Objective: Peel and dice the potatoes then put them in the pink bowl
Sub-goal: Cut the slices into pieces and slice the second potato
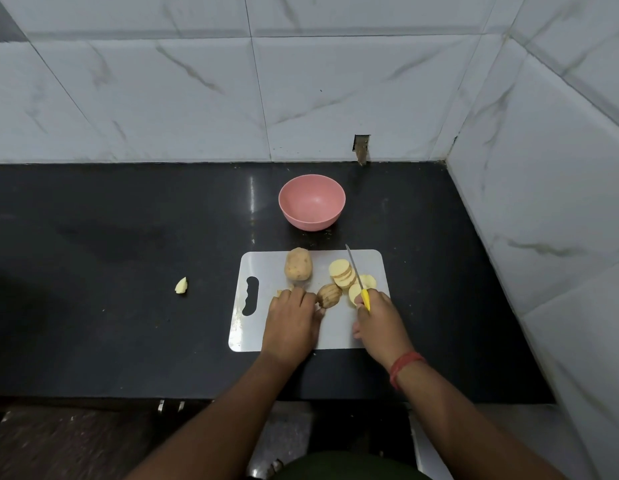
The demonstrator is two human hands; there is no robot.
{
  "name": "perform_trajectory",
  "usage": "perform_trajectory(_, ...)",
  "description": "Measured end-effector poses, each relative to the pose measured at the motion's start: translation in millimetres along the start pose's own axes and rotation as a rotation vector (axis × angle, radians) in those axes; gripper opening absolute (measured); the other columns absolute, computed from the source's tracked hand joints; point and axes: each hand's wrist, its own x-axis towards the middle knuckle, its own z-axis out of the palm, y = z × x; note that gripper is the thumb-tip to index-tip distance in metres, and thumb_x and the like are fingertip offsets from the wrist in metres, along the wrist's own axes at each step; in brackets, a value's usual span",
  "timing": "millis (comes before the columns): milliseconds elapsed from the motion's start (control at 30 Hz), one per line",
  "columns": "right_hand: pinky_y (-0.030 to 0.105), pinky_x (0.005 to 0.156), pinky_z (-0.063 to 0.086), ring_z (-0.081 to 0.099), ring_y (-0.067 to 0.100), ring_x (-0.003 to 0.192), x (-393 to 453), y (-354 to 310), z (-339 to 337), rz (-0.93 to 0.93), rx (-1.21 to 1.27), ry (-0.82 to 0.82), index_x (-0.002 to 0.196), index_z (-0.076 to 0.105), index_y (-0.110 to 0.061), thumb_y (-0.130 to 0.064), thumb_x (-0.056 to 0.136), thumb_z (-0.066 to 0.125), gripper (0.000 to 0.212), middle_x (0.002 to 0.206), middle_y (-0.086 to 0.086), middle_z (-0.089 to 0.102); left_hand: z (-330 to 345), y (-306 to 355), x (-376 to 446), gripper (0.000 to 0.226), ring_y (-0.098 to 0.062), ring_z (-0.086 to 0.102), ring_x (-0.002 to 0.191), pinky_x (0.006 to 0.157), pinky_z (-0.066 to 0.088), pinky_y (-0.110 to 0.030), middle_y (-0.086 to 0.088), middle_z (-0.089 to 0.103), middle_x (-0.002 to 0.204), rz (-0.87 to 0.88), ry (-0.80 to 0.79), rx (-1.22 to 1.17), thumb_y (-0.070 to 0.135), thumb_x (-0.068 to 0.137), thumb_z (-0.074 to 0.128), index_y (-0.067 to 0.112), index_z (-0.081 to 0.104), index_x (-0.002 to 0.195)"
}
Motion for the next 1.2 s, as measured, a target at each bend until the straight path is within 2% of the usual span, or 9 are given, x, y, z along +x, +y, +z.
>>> perform_trajectory(300,0.044,0.081,0.055,0.062,0.022,0.089,-3.2,-2.6,7.8,-0.018,0.019,-0.026,0.096,0.053,-0.020,-0.014,0.095,0.040,0.015,0.102,0.000,0.055,1.3,7.1,5.1,0.019,-0.021,0.056,0.088,0.077,0.044,-0.037,0.000,0.064,0.100,-0.017,-0.050,-0.011,0.033,0.092,0.065,0.019,0.063,0.105)
perform_trajectory(433,0.041,0.084,0.055,0.064,0.023,0.091,-7.9,-6.2,14.1,0.003,0.051,-0.119,0.104,0.050,-0.019,-0.014,0.095,0.040,0.014,0.101,0.009,0.063,-1.1,15.6,9.2,0.016,-0.024,0.055,0.082,0.073,0.040,-0.036,-0.003,0.062,0.090,-0.134,-0.046,-0.081,0.026,0.088,0.070,0.017,0.060,0.096)
perform_trajectory(500,0.038,0.078,0.056,0.064,0.024,0.085,-10.6,-11.1,15.4,-0.001,0.037,-0.178,0.111,0.048,-0.016,-0.014,0.096,0.040,0.017,0.098,0.012,0.063,-2.1,19.3,10.4,0.017,-0.025,0.053,0.078,0.069,0.035,-0.035,-0.005,0.060,0.085,-0.222,-0.025,-0.135,0.023,0.087,0.072,0.015,0.057,0.088)
perform_trajectory(600,0.030,0.061,0.056,0.063,0.018,0.071,-15.8,-18.7,14.3,-0.023,0.067,-0.221,0.107,0.048,-0.016,-0.014,0.098,0.037,0.014,0.094,0.012,0.061,1.8,19.4,8.5,0.016,-0.027,0.053,0.078,0.069,0.042,-0.039,-0.006,0.059,0.084,-0.235,-0.037,-0.149,0.020,0.085,0.073,0.014,0.059,0.086)
perform_trajectory(767,0.028,0.053,0.054,0.064,0.014,0.067,-22.0,-24.1,9.8,-0.011,0.076,-0.221,0.112,0.049,-0.020,-0.016,0.100,0.037,0.018,0.095,0.007,0.061,4.0,19.5,2.1,0.008,-0.025,0.054,0.079,0.071,0.046,-0.040,-0.001,0.061,0.085,-0.208,-0.058,-0.158,0.022,0.088,0.068,0.017,0.063,0.089)
perform_trajectory(867,0.029,0.049,0.055,0.065,0.018,0.072,-24.8,-28.3,8.9,-0.005,0.130,-0.252,0.109,0.050,-0.024,-0.015,0.099,0.036,0.020,0.089,0.004,0.061,0.4,21.7,-0.2,0.006,-0.023,0.053,0.079,0.071,0.044,-0.040,0.000,0.061,0.085,-0.177,-0.054,-0.172,0.024,0.089,0.067,0.018,0.064,0.088)
perform_trajectory(967,0.031,0.049,0.055,0.061,0.012,0.055,-27.5,-30.9,7.5,-0.006,0.143,-0.288,0.103,0.050,-0.022,-0.014,0.100,0.036,0.016,0.078,0.006,0.062,-3.5,24.6,-2.1,0.007,-0.023,0.053,0.078,0.071,0.042,-0.039,0.002,0.060,0.084,-0.150,-0.083,-0.194,0.025,0.087,0.064,0.020,0.064,0.083)
perform_trajectory(1033,0.027,0.047,0.051,0.056,0.007,0.044,-31.0,-31.7,6.1,0.021,0.171,-0.282,0.108,0.049,-0.022,-0.013,0.100,0.035,0.018,0.075,0.009,0.063,-6.5,27.1,-3.1,0.007,-0.021,0.053,0.079,0.073,0.041,-0.038,0.005,0.060,0.083,-0.180,-0.096,-0.227,0.026,0.088,0.063,0.022,0.063,0.082)
perform_trajectory(1200,0.020,0.038,0.042,0.049,0.001,0.035,-34.8,-26.8,1.4,0.122,0.238,-0.169,0.108,0.047,-0.019,-0.020,0.102,0.034,0.014,0.094,0.016,0.064,-6.4,26.4,-3.9,0.008,-0.017,0.055,0.080,0.080,0.043,-0.037,0.011,0.063,0.081,-0.293,-0.086,-0.323,0.030,0.095,0.059,0.023,0.062,0.099)
